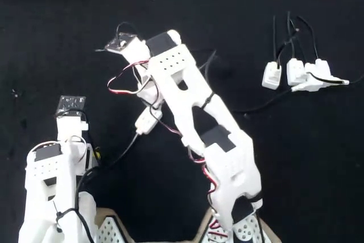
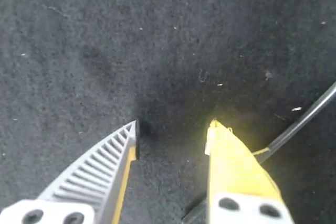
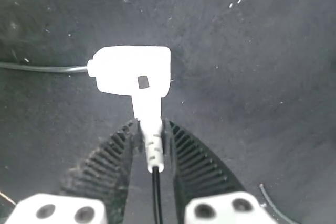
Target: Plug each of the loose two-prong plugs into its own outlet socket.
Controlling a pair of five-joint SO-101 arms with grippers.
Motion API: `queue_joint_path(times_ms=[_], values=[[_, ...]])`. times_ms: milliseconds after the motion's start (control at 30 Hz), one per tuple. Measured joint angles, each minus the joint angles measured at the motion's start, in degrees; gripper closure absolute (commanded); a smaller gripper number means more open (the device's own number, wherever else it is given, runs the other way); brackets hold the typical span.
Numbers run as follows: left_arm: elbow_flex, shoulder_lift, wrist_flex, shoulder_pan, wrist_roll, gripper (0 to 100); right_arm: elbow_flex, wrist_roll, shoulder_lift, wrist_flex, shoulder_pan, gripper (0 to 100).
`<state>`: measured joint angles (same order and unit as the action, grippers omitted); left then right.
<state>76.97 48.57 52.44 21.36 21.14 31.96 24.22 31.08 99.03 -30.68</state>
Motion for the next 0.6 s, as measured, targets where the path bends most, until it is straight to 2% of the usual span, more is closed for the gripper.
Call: queue_joint_path(times_ms=[600], values=[[0.0, 0.0, 0.0, 0.0, 0.0, 78, 4.0, 1.5, 5.7, 0.0, 0.2, 98.8]])
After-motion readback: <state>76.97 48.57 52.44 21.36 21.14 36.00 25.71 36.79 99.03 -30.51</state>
